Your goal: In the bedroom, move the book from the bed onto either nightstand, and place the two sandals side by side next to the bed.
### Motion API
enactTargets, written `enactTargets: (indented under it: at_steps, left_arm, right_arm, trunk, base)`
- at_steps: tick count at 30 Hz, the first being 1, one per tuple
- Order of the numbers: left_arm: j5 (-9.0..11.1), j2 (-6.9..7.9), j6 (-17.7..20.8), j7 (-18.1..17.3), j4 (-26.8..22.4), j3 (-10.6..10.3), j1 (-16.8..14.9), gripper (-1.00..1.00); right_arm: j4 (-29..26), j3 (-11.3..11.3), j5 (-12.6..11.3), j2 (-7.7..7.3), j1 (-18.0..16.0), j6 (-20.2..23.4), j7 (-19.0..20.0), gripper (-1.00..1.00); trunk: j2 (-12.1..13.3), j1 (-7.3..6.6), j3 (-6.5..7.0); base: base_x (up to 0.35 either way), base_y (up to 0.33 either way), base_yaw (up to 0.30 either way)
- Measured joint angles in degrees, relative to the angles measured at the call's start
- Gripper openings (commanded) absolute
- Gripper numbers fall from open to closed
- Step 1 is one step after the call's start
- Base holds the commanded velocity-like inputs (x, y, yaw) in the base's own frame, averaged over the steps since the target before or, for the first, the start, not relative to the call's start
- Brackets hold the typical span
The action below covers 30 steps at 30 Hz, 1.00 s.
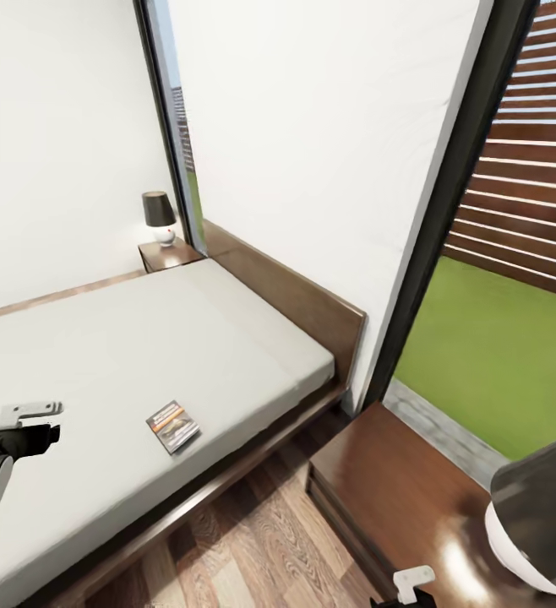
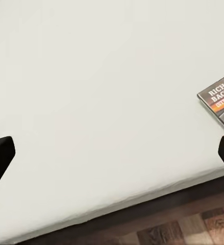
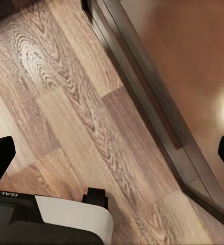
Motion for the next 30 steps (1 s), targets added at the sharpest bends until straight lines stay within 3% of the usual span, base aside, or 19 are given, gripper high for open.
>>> enactTargets:
  at_steps: [30]
  left_arm:
    - [0.01, -0.05, 0.00, 0.14, 0.02, -0.07, 0.07, 1.00]
  right_arm:
    - [0.92, 0.12, 0.52, 1.24, 0.00, -0.01, -0.01, 1.00]
  trunk:
    - [0.00, 0.00, -0.79]
  base:
    - [0.000, -0.024, 0.277]
